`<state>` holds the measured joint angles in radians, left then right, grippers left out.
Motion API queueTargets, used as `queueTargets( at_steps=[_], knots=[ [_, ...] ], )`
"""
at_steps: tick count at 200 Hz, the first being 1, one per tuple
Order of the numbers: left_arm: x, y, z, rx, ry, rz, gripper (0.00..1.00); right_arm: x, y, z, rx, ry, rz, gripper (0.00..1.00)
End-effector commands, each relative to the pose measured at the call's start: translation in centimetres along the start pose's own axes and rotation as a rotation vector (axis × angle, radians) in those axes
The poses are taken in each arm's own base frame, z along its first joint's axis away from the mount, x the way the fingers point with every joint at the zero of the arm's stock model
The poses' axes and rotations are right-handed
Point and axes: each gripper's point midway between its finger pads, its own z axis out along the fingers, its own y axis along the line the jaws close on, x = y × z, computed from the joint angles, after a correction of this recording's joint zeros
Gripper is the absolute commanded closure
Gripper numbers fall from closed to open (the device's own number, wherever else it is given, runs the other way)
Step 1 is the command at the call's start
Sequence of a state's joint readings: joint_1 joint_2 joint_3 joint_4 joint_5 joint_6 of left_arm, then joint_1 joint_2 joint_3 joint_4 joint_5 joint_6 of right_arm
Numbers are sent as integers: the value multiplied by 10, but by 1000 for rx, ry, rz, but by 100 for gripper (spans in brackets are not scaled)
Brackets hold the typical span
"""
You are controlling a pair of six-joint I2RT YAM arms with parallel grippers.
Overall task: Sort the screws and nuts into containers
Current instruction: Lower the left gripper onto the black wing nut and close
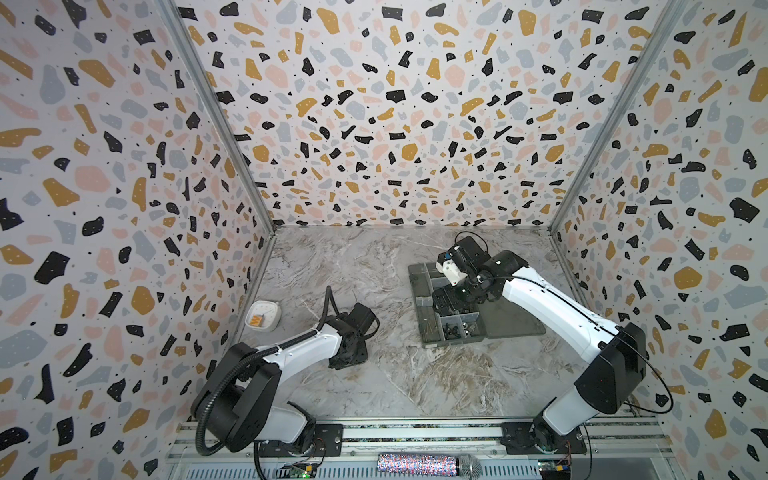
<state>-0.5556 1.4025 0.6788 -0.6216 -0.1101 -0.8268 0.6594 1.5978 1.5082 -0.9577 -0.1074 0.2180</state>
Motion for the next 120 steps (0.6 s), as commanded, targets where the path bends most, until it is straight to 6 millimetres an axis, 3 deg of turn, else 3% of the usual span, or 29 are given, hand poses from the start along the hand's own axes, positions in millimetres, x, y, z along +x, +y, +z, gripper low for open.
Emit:
queueTargets(
  at_steps=[1,49,120],
  knots=[
    [4,5,6,-13,18,7,67,2,0,-11,9,-14,-13,1],
    [5,5,7,-16,27,20,78,5,-1,-7,9,-1,-14,1],
    [-4,-10,-6,41,17,73,85,5,-2,-7,16,0,-14,1]
  ],
)
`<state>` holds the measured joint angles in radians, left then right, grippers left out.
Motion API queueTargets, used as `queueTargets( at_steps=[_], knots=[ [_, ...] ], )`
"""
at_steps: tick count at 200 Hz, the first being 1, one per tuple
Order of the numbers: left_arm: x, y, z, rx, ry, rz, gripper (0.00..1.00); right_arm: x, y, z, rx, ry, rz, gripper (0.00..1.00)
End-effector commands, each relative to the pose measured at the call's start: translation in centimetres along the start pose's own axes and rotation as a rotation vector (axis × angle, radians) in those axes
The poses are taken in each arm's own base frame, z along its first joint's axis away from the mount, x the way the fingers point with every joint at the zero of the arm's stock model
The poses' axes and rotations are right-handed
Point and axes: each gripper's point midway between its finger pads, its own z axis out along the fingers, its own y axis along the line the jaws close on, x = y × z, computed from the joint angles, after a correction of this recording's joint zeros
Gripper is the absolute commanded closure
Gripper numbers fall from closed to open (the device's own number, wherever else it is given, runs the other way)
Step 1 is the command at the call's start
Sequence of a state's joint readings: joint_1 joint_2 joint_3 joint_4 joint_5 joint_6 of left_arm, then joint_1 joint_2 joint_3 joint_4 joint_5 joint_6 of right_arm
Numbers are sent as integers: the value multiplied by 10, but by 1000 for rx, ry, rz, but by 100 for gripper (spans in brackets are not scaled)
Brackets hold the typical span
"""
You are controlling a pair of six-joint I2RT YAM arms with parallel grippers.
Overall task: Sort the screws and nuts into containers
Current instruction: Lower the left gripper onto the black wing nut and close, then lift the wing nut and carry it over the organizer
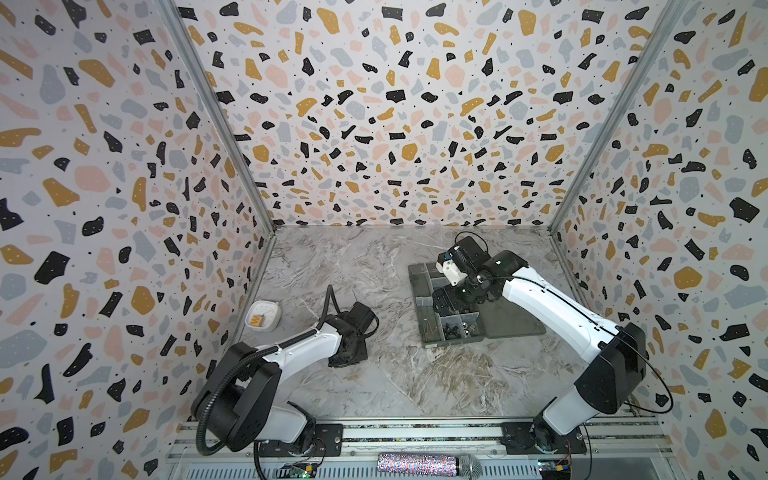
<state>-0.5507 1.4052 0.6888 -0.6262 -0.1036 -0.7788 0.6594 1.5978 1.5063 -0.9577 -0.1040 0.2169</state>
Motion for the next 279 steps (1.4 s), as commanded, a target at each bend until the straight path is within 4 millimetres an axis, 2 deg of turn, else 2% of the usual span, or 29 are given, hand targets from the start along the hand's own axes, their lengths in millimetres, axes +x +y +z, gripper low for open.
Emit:
queueTargets(
  at_steps=[1,99,152,202,244,279],
  knots=[
    [-3,-9,-5,38,13,31,85,4,-1,-7,12,-1,-13,1],
    [-12,-25,-23,104,4,88,97,6,-5,-8,28,0,-8,1],
    [-12,-30,-21,118,16,103,100,6,-7,-8,35,0,-5,1],
    [-33,-45,-35,127,-11,135,99,10,-14,-11,51,-4,11,1],
    [-47,-59,-39,125,-9,177,100,13,-28,-18,71,-19,52,1],
    [-67,-77,-49,128,-23,217,100,20,-42,-23,88,-23,101,1]
  ],
)
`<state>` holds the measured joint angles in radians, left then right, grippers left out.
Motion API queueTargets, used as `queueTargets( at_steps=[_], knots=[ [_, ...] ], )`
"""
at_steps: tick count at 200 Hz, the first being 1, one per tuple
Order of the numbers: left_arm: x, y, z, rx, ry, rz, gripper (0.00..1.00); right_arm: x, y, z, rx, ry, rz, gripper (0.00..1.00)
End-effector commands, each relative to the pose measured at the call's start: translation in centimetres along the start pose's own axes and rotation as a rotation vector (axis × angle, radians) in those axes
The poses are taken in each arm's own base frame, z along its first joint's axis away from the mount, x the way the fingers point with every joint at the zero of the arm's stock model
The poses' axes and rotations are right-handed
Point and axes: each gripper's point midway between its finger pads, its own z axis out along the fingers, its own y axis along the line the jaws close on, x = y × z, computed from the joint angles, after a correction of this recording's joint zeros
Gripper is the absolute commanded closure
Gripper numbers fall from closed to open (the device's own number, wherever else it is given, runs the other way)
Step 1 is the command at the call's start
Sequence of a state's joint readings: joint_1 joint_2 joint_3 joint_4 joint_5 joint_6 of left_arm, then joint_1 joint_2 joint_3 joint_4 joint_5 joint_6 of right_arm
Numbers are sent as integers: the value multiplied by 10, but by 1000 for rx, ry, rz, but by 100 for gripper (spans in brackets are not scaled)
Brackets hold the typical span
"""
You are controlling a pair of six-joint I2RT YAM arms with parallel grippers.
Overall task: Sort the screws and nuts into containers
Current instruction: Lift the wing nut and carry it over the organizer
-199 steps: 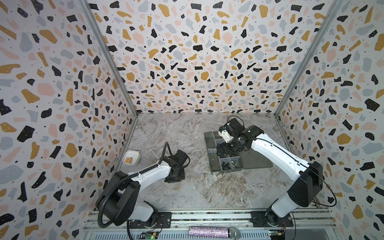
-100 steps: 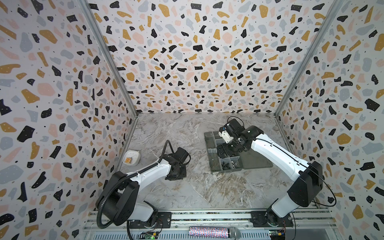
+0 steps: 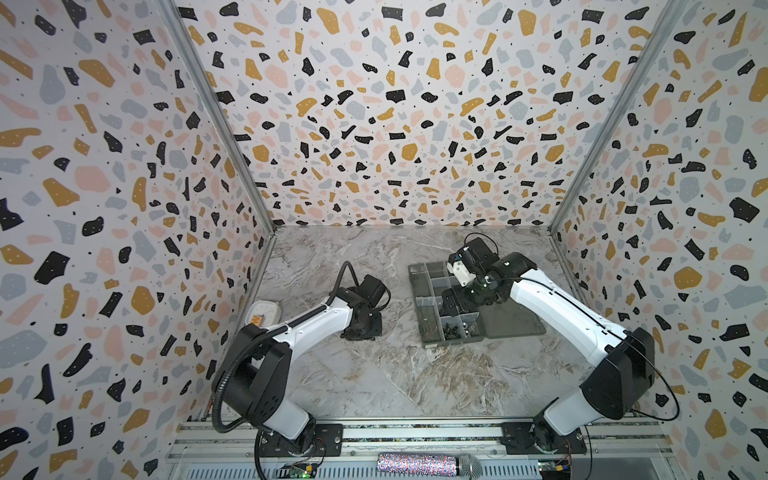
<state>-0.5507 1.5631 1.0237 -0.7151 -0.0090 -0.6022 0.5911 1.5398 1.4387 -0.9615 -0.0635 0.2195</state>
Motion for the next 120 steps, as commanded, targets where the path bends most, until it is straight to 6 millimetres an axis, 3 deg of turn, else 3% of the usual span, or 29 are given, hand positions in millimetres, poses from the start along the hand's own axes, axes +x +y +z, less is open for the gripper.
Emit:
queueTargets(
  at_steps=[1,58,120],
  knots=[
    [-15,-9,-10,-2,-8,46,100,6,-10,-15,20,-19,37,1],
    [-55,-59,-24,35,-40,145,99,24,-34,-23,46,-20,132,1],
    [-82,-136,-27,124,-64,255,99,53,-52,-42,97,-28,210,1]
  ],
)
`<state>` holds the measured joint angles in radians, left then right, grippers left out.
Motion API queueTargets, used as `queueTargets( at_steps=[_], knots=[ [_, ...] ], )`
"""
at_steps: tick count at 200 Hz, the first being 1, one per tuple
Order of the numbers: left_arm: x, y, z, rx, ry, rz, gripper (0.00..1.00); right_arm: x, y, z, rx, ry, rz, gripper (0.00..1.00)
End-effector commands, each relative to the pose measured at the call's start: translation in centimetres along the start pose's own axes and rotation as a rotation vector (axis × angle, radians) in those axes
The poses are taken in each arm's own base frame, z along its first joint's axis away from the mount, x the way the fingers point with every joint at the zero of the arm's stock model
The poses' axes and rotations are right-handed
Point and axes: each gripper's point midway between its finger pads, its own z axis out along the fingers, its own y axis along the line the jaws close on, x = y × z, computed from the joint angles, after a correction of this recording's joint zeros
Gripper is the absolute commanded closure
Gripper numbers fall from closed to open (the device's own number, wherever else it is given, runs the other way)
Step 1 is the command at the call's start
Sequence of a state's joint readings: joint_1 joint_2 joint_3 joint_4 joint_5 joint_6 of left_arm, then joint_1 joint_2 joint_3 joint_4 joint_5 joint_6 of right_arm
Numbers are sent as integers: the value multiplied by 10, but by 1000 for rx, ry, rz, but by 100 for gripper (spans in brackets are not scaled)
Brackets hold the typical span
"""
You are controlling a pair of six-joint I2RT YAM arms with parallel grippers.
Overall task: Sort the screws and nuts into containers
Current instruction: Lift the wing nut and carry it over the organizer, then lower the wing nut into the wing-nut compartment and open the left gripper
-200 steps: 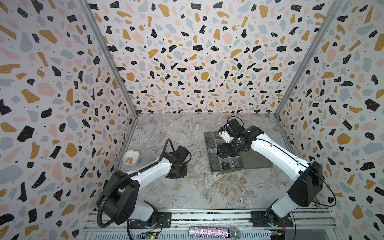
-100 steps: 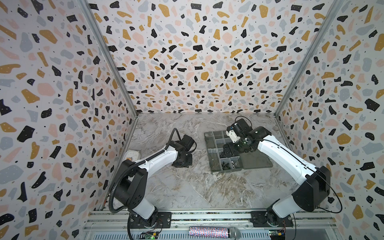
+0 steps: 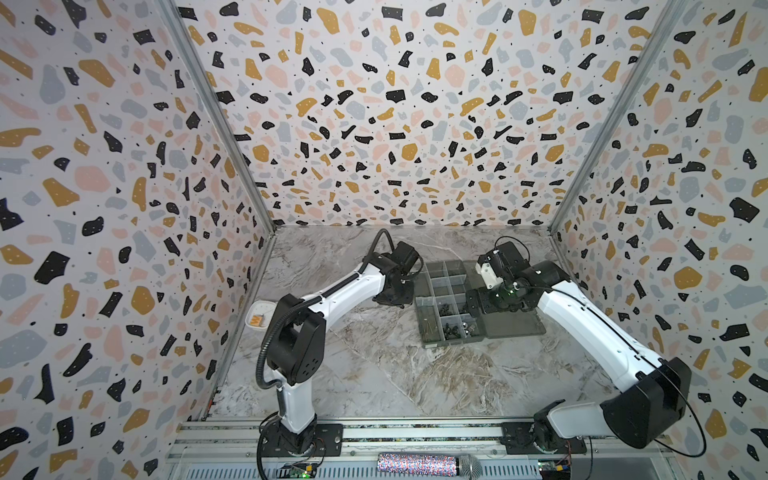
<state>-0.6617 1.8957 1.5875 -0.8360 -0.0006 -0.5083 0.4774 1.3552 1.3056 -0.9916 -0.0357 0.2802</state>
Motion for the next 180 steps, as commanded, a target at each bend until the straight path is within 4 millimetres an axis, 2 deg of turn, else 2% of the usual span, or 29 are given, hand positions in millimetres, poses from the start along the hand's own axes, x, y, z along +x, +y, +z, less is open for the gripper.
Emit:
queueTargets(
  at_steps=[1,22,43,93,139,180],
  knots=[
    [-7,-26,-1,40,9,54,99,18,-12,-14,32,10,47,1],
    [-19,-52,2,72,-1,86,99,27,-18,-21,41,7,67,1],
    [-24,-69,5,90,-6,106,99,35,-24,-28,55,6,80,1],
    [-26,-84,4,112,-12,120,99,48,-33,-37,69,-6,107,1],
    [-17,-89,1,113,-4,130,99,50,-32,-34,58,-5,115,1],
    [9,-109,6,128,31,175,99,55,-33,-31,56,6,113,1]
  ],
)
